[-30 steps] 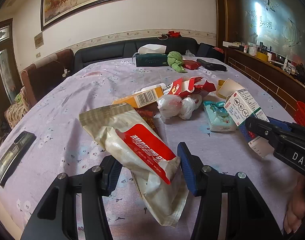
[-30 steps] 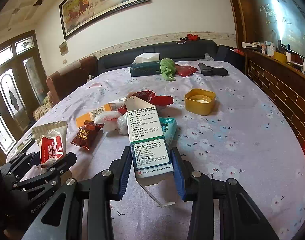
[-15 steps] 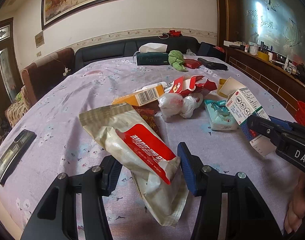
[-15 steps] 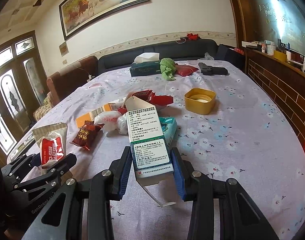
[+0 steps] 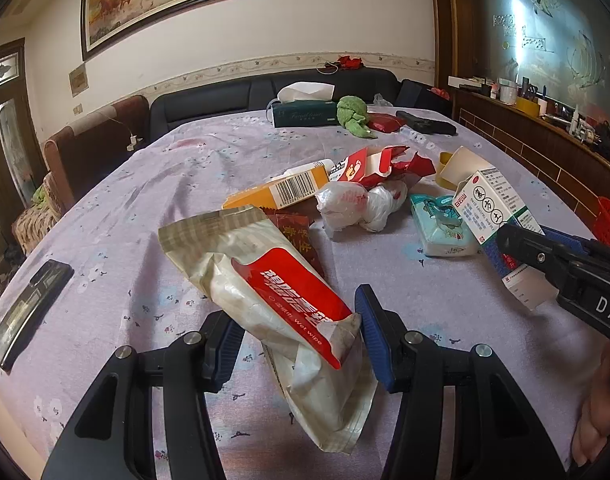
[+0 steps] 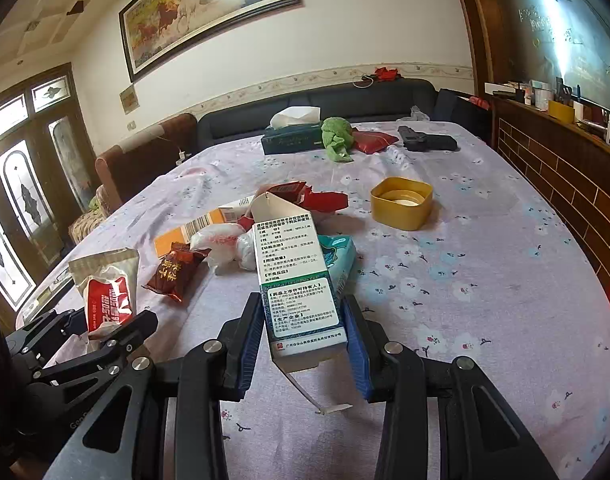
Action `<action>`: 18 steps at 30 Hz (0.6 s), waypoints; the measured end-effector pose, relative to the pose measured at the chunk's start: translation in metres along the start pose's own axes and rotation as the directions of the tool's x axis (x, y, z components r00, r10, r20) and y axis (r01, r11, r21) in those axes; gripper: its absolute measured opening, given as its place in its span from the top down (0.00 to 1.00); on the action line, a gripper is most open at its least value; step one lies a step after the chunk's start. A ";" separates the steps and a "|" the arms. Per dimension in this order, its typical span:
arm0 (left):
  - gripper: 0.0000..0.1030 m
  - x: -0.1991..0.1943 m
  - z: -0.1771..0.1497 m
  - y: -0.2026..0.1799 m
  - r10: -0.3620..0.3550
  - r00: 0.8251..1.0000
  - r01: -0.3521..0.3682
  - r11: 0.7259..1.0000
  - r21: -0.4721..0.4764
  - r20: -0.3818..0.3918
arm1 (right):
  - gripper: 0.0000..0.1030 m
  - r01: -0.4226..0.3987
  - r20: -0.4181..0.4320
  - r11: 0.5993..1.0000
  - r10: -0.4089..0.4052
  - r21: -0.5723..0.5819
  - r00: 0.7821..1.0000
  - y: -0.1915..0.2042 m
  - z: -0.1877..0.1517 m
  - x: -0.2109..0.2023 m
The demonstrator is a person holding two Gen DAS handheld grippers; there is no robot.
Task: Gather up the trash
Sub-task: 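Grasp the white medicine carton with green print using the right tool, then carry both items to the red wastebasket and open both tools to drop them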
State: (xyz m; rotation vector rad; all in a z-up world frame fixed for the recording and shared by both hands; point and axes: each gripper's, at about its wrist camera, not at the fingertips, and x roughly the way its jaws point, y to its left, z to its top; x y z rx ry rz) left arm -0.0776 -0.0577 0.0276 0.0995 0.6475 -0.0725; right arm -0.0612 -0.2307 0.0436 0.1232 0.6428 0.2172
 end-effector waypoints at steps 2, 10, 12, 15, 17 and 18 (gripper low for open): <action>0.49 0.001 0.000 0.000 0.002 1.000 -0.002 1.000 0.001 -0.002 | 0.59 0.002 0.002 1.000 -0.002 0.001 1.000 0.000 0.000 0.000; 0.49 0.000 -0.002 -0.002 0.014 1.000 -0.014 1.000 0.009 -0.005 | 0.59 0.001 0.006 1.000 -0.001 0.005 1.000 0.000 -0.001 -0.001; 0.49 0.000 -0.002 -0.002 0.015 1.000 -0.015 1.000 0.008 -0.005 | 0.59 -0.001 0.009 1.000 0.001 0.010 1.000 -0.001 -0.001 -0.001; 0.49 0.000 -0.002 -0.002 0.014 1.000 -0.014 1.000 0.006 -0.004 | 0.59 0.001 0.013 1.000 -0.001 0.016 1.000 -0.001 -0.001 -0.002; 0.49 0.000 -0.002 -0.002 0.010 1.000 -0.010 1.000 0.001 -0.004 | 0.59 0.002 0.012 1.000 -0.003 0.015 1.000 -0.001 -0.001 -0.003; 0.49 0.001 -0.002 -0.001 0.004 1.000 -0.004 1.000 -0.003 -0.007 | 0.59 0.005 0.010 1.000 -0.005 0.012 1.000 -0.001 -0.001 -0.002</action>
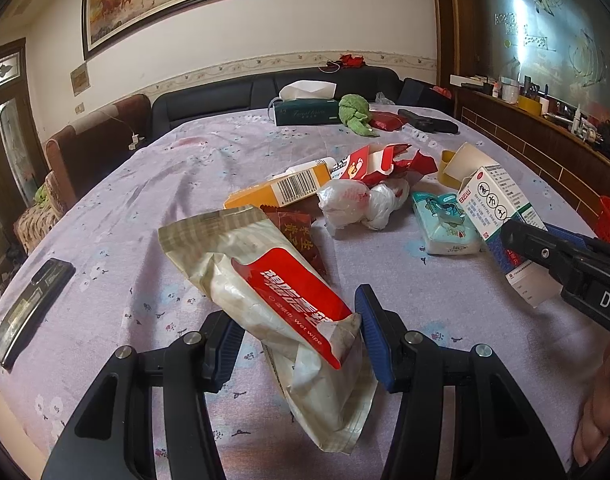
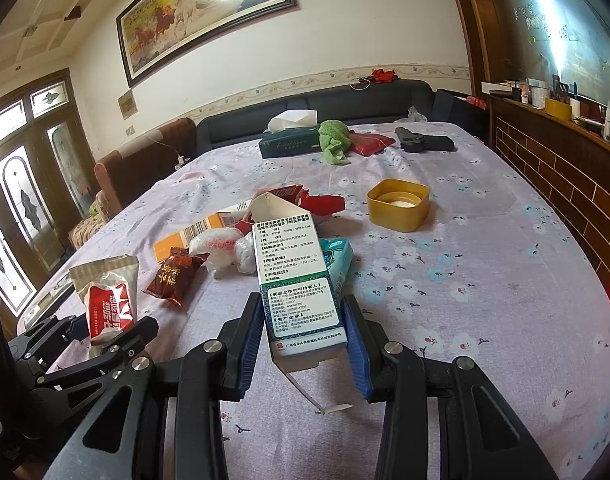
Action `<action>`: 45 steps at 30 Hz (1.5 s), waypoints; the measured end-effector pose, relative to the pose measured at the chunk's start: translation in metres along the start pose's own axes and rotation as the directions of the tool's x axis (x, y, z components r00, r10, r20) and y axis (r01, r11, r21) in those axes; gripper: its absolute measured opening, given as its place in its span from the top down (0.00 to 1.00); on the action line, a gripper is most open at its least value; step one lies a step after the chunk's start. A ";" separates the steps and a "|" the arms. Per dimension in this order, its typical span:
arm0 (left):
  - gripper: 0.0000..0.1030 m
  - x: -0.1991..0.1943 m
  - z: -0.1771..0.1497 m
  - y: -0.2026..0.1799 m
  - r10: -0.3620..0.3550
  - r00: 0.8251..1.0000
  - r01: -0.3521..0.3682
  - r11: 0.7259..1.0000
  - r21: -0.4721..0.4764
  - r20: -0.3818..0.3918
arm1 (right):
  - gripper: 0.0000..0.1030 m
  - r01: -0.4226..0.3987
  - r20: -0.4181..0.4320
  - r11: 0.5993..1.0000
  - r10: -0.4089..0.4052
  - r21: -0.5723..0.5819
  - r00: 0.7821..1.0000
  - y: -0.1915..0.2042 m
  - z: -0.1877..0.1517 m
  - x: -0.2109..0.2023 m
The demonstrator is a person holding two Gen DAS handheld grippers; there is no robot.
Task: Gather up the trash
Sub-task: 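Carry both items to the red wastebasket and open both tools to drop them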
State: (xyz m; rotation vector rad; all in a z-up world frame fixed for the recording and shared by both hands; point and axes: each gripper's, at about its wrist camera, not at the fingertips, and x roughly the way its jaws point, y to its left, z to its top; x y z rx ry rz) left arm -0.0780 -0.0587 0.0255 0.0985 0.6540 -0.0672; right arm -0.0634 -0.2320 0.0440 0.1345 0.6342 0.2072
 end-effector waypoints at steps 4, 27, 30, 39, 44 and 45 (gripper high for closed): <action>0.49 0.001 0.001 0.003 -0.022 1.000 0.022 1.000 -0.013 -0.008 | 0.59 0.010 -0.002 1.000 -0.010 0.000 1.000 0.000 0.000 0.000; 0.49 -0.047 0.045 -0.066 -0.251 0.968 0.252 0.965 0.076 -0.021 | 0.59 -0.088 0.036 0.971 0.082 0.223 0.996 -0.068 0.006 -0.074; 0.49 -0.057 0.060 -0.095 -0.286 0.958 0.285 0.950 0.131 -0.014 | 0.59 -0.078 0.087 0.963 0.057 0.257 0.995 -0.089 0.010 -0.099; 0.49 -0.084 0.093 -0.226 -0.507 0.858 0.504 0.804 0.314 -0.079 | 0.59 0.058 0.198 0.897 -0.159 0.437 0.967 -0.185 0.007 -0.183; 0.49 -0.083 0.099 -0.306 -0.601 0.782 0.615 0.701 0.360 -0.165 | 0.59 0.140 0.197 0.820 -0.293 0.555 0.936 -0.245 -0.006 -0.225; 0.49 -0.082 0.099 -0.322 -0.613 0.769 0.631 0.685 0.365 -0.181 | 0.59 0.153 0.194 0.804 -0.315 0.574 0.929 -0.256 -0.009 -0.232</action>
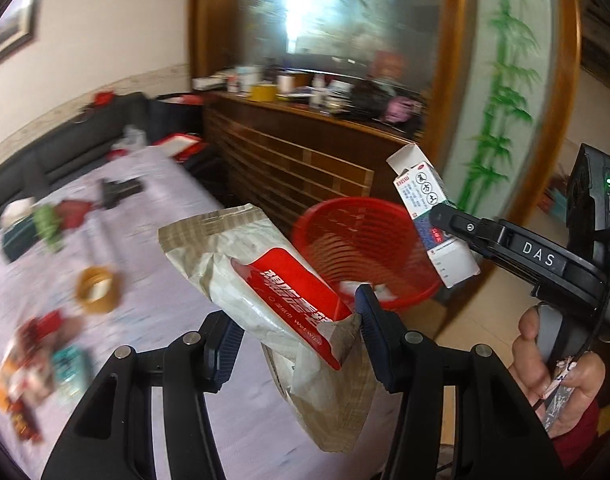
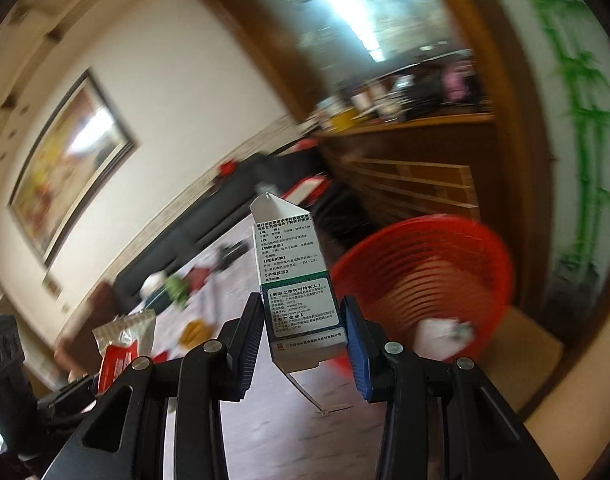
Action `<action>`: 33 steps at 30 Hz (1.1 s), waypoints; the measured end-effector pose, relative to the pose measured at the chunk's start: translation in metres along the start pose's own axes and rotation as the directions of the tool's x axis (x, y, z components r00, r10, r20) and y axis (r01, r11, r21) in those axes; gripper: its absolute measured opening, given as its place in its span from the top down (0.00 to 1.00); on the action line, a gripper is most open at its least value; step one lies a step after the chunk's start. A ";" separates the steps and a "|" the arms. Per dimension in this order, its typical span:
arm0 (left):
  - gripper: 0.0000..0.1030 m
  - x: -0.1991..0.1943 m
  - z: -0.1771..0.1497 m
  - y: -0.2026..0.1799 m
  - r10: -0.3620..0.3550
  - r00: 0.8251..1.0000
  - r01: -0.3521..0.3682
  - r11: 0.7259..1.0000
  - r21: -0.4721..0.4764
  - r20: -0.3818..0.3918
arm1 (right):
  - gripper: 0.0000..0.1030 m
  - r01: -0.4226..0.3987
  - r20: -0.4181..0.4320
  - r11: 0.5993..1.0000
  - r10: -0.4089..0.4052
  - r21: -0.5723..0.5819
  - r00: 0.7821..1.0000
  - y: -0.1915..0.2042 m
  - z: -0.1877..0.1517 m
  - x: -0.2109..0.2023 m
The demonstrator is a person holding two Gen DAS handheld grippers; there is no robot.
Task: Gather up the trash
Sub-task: 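Carry both items to the red wastebasket and open both tools to drop them, then bring both open tools back over the table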
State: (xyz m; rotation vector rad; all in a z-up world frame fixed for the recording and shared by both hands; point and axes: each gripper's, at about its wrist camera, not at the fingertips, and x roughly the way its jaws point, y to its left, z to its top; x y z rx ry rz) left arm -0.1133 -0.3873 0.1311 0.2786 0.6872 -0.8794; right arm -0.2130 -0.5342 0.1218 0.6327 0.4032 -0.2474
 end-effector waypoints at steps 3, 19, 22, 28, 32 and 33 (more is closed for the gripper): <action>0.49 0.031 0.018 -0.026 -0.040 0.999 0.041 0.999 0.026 -0.022 | 0.59 0.045 0.022 0.998 -0.046 0.046 0.999 -0.028 0.017 -0.007; 0.26 0.065 0.020 -0.027 0.006 1.000 -0.005 1.000 0.028 -0.029 | 0.40 0.081 -0.003 0.993 -0.081 0.087 0.997 -0.085 0.046 0.017; 0.26 0.048 0.004 -0.013 0.049 0.999 -0.049 0.999 0.022 -0.020 | 0.40 0.052 0.000 0.995 -0.052 0.080 0.999 -0.080 0.039 0.011; 0.26 0.012 -0.040 0.028 0.094 0.994 -0.097 0.993 -0.071 -0.047 | 0.37 -0.002 -0.073 1.000 0.004 0.023 0.997 -0.046 0.015 0.020; 0.26 -0.010 -0.065 0.052 0.144 0.988 -0.149 0.983 -0.106 -0.056 | 0.37 -0.047 -0.143 0.998 0.041 -0.042 0.989 -0.012 -0.007 0.037; 0.26 -0.017 -0.071 0.059 0.164 0.985 -0.170 0.979 -0.113 -0.055 | 0.37 -0.061 -0.163 0.996 0.051 -0.058 0.985 -0.002 -0.014 0.041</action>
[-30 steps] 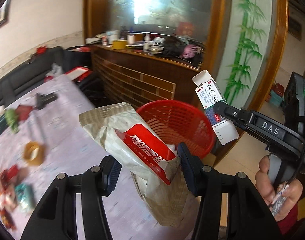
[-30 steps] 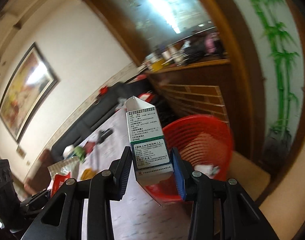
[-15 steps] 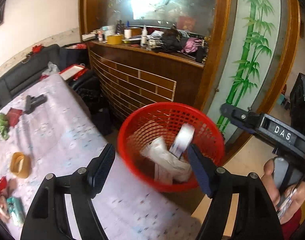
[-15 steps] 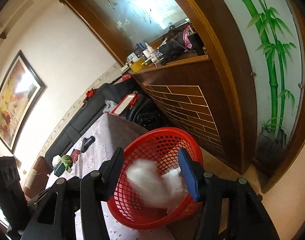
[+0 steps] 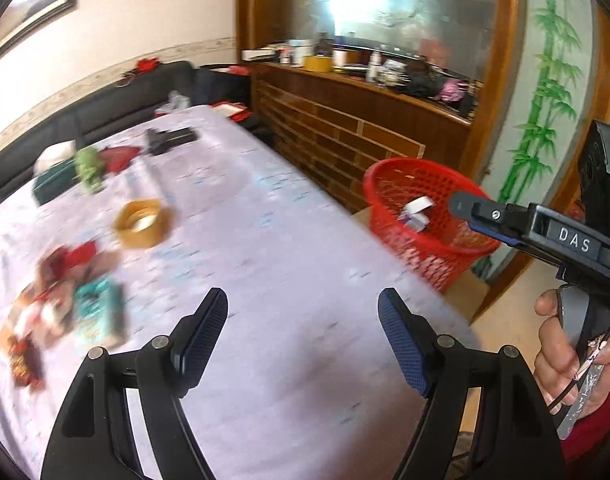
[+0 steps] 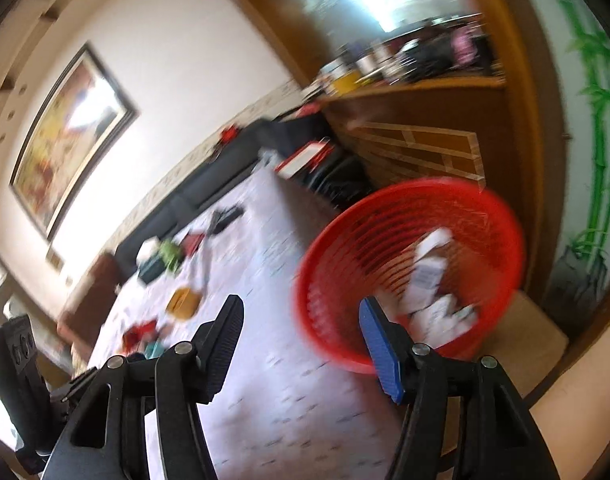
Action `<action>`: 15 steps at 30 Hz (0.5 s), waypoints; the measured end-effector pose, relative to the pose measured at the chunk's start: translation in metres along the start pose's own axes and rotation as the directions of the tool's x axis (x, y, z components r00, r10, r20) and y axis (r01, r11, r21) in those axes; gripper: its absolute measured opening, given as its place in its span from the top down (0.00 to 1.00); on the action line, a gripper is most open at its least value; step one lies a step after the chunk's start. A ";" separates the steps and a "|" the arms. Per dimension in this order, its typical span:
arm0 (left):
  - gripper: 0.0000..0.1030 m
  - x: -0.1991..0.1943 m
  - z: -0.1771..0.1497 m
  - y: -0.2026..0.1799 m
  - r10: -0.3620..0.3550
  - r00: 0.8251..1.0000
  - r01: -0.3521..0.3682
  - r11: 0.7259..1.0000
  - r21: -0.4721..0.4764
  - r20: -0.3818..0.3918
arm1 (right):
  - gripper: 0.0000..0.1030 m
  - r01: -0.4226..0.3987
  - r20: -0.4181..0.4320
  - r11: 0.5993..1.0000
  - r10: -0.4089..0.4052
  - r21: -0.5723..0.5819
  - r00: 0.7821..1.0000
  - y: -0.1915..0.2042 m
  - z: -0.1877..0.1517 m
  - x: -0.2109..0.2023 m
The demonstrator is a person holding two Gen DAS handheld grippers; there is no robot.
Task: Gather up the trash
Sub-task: 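Bring both open tools back over the table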
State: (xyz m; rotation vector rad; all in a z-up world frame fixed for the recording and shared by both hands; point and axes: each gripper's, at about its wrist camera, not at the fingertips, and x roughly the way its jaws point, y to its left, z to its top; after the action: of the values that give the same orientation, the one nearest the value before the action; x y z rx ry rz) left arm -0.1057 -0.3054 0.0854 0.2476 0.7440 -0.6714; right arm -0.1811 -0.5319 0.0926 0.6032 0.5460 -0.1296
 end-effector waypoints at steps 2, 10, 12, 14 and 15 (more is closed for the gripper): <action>0.26 -0.008 -0.009 0.016 0.038 0.999 -0.038 0.999 -0.018 -0.002 | 0.37 -0.019 -0.039 0.999 0.017 -0.043 0.999 0.020 -0.010 0.012; 0.26 -0.036 -0.041 0.104 0.167 0.986 -0.168 0.969 -0.180 -0.021 | 0.35 -0.077 -0.138 0.985 0.055 -0.153 0.989 0.078 -0.044 0.043; 0.26 -0.043 -0.047 0.130 0.223 0.974 -0.223 0.948 -0.227 -0.028 | 0.34 -0.081 -0.154 0.981 0.053 -0.179 0.987 0.088 -0.051 0.047; 0.26 -0.049 -0.053 0.157 0.293 0.955 -0.293 0.917 -0.271 -0.044 | 0.34 -0.083 -0.163 0.977 0.051 -0.198 0.985 0.096 -0.056 0.049; 0.26 -0.052 -0.056 0.172 0.318 0.947 -0.319 0.900 -0.295 -0.053 | 0.34 -0.083 -0.166 0.976 0.049 -0.204 0.985 0.097 -0.056 0.050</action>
State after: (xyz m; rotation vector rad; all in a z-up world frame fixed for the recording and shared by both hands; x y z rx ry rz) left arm -0.0536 -0.1246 0.0778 0.0865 0.7772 -0.2397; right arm -0.1376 -0.4185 0.0767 0.4264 0.6849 0.0400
